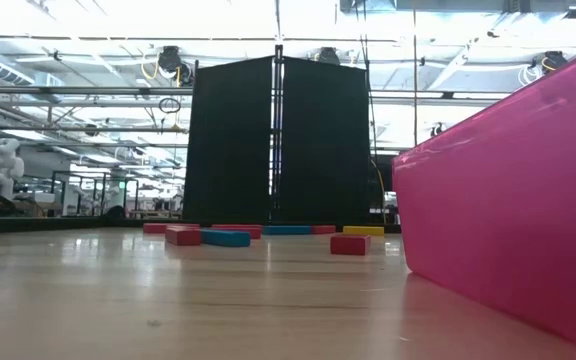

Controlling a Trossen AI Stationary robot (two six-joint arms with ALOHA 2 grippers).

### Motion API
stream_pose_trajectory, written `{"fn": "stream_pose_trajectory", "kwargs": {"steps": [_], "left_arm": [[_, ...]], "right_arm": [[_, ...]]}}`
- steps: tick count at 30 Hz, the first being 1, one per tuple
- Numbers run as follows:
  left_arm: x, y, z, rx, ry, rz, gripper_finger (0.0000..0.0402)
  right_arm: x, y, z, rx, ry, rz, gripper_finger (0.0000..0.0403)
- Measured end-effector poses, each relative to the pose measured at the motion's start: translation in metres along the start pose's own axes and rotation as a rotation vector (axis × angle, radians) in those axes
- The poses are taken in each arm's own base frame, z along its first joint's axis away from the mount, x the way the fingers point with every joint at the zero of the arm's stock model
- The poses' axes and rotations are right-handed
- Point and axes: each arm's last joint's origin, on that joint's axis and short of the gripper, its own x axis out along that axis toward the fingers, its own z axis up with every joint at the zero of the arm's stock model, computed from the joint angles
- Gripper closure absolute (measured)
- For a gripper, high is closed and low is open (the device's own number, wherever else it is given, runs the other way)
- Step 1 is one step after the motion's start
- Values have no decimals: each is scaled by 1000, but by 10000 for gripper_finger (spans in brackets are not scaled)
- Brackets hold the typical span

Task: Sort blocks
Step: Put the blue block into the blue bin

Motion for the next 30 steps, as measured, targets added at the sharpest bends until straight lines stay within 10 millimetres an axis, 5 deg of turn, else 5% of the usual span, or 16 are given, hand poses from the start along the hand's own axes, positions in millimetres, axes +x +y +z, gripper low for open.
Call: {"fn": "stream_pose_trajectory", "kwargs": {"steps": [7,17,25,30], "left_arm": [[-38,3,-18,-148,297,-16,304],[-118,20,-74,-382,1315,144,304],[-154,26,-82,-237,1670,310,303],[-159,22,-86,-229,1683,322,226]], "right_arm": [[-44,2,14,-30,152,-12,124],[-106,7,35,-16,221,-47,138],[-111,6,31,-29,275,-83,138],[-96,4,9,-49,425,-105,138]]}}
